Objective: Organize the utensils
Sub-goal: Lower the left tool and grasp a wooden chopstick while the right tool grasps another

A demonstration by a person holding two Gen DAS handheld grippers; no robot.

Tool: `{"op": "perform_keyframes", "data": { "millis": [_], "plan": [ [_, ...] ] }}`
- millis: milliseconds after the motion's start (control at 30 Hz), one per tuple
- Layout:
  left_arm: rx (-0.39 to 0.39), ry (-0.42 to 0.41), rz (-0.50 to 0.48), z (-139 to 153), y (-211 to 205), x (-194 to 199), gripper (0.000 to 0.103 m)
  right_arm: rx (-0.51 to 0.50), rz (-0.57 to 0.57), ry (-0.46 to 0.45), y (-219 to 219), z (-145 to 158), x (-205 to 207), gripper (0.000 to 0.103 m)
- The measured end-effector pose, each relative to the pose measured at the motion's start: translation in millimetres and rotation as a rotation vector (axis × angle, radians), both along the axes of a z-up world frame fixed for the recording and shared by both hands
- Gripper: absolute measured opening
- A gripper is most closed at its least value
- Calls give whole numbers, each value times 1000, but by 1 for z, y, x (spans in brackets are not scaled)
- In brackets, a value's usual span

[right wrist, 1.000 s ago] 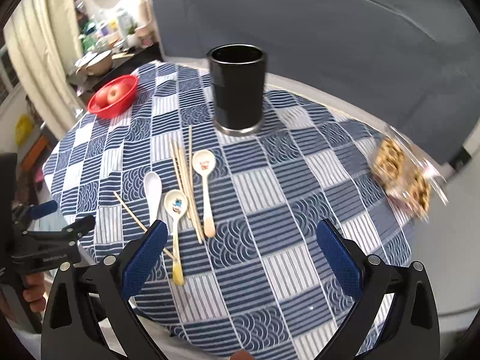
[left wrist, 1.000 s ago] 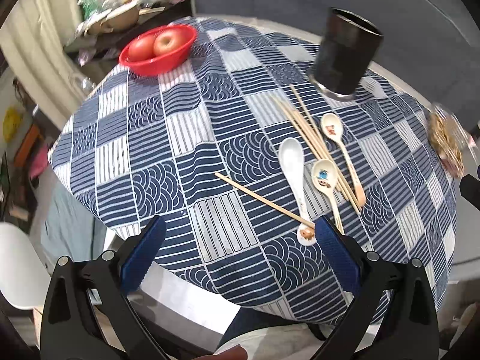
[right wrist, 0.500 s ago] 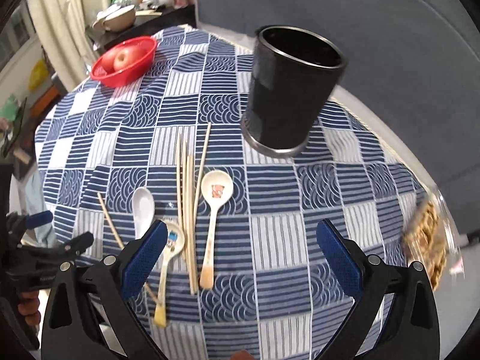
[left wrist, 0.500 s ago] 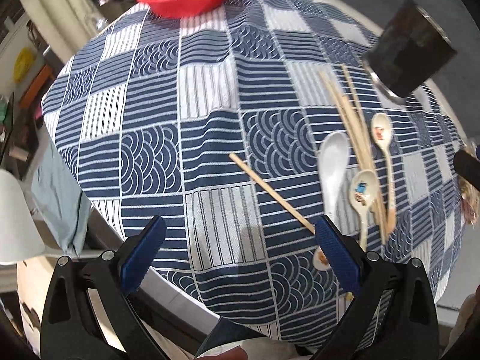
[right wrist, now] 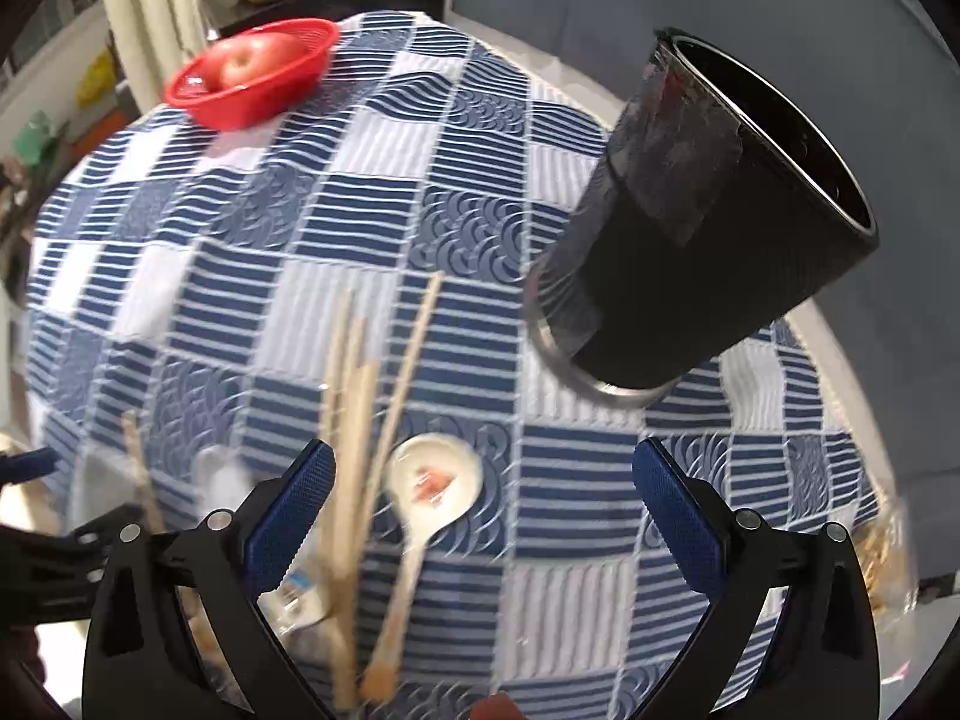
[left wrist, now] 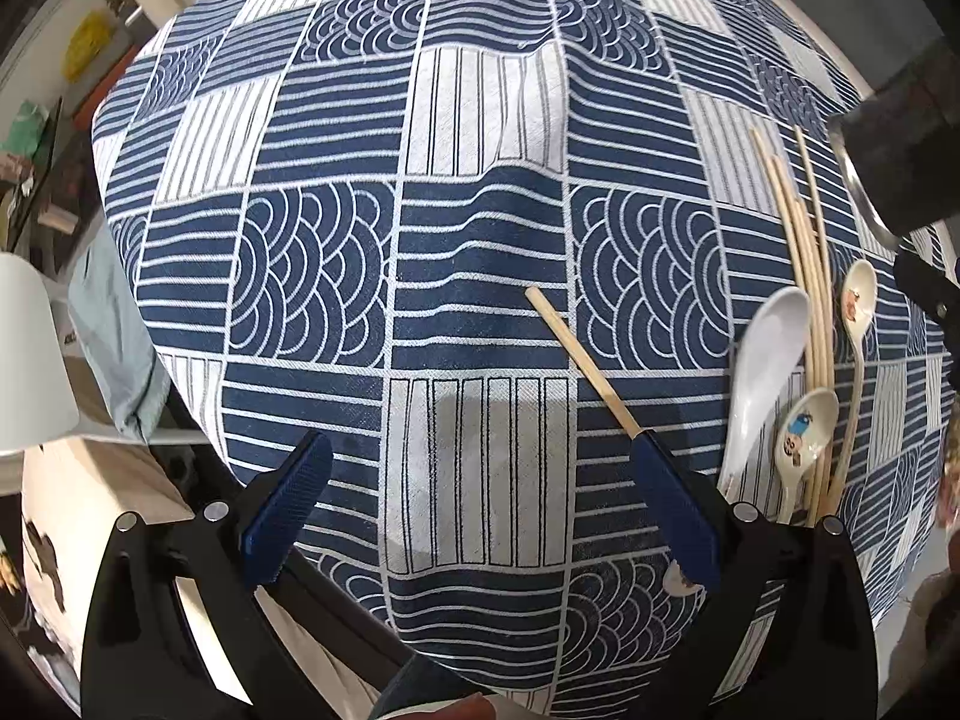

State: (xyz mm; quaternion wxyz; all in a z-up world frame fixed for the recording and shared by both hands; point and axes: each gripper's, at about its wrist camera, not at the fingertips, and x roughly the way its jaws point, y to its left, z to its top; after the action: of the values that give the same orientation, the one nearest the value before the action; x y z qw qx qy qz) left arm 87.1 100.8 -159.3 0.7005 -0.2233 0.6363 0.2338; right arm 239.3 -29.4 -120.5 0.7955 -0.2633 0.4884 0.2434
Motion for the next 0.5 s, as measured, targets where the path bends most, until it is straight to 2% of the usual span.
{"op": "perform_keyframes", "data": {
  "millis": [67,233,500],
  "plan": [
    [-14,8,9,-3,1,4,97,0,-21,-9,-1,-7,11,95],
    [-19,19,21,-10,-1,7,97,62,-87,71,-2,-27,42,95],
    [-81,-5,95,-7,6,3,97,64,-74,86,21,-45,46,96]
  ]
}}
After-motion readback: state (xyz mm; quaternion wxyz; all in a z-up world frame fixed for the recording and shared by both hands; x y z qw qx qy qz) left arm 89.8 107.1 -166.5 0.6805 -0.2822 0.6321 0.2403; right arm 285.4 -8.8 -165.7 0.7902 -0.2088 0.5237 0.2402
